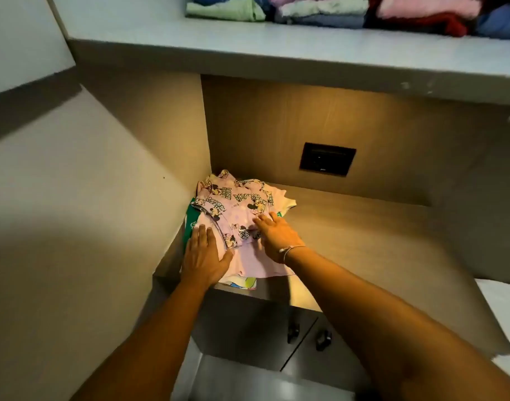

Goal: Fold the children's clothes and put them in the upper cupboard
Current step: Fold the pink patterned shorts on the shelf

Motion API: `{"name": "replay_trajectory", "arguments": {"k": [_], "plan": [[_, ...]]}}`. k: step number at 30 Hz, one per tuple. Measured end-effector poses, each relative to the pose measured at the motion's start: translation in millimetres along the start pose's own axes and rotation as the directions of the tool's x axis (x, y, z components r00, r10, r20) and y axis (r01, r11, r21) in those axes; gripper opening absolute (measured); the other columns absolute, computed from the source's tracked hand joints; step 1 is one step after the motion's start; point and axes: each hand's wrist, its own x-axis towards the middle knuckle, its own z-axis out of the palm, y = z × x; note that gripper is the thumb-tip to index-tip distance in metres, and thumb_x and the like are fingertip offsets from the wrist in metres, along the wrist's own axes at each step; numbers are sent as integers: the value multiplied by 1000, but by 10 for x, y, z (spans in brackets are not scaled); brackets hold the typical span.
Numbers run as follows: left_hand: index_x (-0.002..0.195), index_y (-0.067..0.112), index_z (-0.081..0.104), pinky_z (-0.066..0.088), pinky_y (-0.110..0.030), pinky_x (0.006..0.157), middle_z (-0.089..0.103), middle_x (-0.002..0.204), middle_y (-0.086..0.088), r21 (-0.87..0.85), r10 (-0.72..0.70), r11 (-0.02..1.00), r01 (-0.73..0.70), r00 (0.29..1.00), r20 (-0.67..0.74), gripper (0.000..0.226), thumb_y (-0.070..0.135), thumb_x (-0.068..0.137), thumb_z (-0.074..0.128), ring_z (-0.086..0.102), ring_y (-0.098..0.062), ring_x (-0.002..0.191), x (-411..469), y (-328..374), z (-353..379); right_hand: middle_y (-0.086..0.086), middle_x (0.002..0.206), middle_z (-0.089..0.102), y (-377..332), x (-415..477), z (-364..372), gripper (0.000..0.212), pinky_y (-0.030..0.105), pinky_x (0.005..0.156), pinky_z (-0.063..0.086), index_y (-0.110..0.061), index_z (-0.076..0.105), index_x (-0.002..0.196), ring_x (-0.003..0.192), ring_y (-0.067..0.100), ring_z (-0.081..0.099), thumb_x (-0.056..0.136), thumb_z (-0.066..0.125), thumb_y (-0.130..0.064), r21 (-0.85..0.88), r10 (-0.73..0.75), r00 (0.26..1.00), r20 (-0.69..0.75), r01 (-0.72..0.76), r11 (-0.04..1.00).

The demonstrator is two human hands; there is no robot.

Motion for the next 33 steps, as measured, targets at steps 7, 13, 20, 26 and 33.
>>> {"name": "replay_trajectory", "arguments": {"k": [7, 13, 20, 26, 33], "plan": [[155, 11, -1, 0, -43, 120, -5, 163, -12, 38, 31, 999, -31, 1000, -3, 100, 74, 86, 35, -4, -30, 150, 287, -173, 293, 0, 154, 36, 79, 447, 326, 48, 46, 115, 24, -30, 38, 144, 144, 31, 24, 98, 49, -31, 30, 16, 997, 80, -18, 999], [155, 10, 0, 6, -43, 122, -4, 163, -11, 43, 98, 994, -99, 995, 35, 103, 78, 83, 27, -2, -29, 150, 722, -326, 189, -2, 140, 53, 305, 593, 288, 41, 43, 96, 51, -29, 52, 134, 132, 28, 45, 94, 53, -19, 32, -2, 1000, -16, 3, 999], [155, 9, 6, 11, -43, 122, 6, 163, -14, 54, 168, 983, -176, 978, 123, 101, 74, 85, 40, 7, -32, 149, 1269, -377, 47, -1, 142, 53, 693, 473, 32, 43, 42, 96, 52, -26, 54, 133, 134, 24, 46, 92, 57, -15, 71, -113, 993, -23, 114, 991], [154, 9, -10, 1, -39, 122, -13, 162, -13, 173, 159, 959, -226, 930, 331, 101, 68, 90, 40, -8, -29, 150, 1608, -370, -117, 2, 139, 56, 1286, -128, -239, 45, 38, 103, 45, -21, 61, 129, 133, 25, 47, 85, 68, -15, -51, -212, 976, -48, 210, 976], [153, 4, -10, 2, -38, 121, -14, 161, -15, 322, 104, 911, -257, 900, 424, 92, 64, 96, 29, -9, -29, 150, 1752, -276, -239, 3, 118, 70, 1917, -1145, -404, 64, 37, 81, 57, -23, 70, 112, 109, 27, 67, 53, 94, -27, -124, -135, 990, 37, 139, 983]]}}
